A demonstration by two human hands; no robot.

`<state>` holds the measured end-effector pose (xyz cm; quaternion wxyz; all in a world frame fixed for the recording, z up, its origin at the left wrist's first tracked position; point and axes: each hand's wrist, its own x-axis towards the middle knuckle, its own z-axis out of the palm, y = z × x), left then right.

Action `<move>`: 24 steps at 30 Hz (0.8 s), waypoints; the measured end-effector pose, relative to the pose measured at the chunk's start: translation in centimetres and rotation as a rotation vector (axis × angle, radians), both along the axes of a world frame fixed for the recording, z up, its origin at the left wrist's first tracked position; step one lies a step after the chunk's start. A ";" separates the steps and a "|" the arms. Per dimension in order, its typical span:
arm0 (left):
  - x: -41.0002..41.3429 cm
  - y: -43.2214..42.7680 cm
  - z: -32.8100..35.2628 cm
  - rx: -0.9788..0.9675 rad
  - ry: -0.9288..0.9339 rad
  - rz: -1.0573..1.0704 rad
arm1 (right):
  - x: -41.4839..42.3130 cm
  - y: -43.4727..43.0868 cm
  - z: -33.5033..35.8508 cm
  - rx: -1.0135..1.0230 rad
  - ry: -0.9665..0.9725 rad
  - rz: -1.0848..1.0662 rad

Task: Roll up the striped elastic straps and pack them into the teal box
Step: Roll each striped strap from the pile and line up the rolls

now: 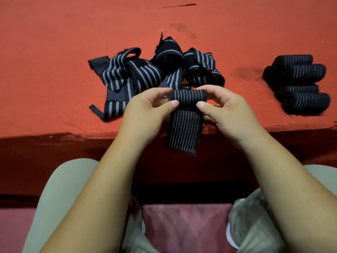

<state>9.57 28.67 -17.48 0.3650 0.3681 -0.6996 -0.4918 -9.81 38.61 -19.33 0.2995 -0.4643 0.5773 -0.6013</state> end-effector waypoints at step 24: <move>0.3 -0.1 -0.2 0.220 0.189 -0.138 | -0.1 -0.1 0.4 -0.055 -0.019 0.006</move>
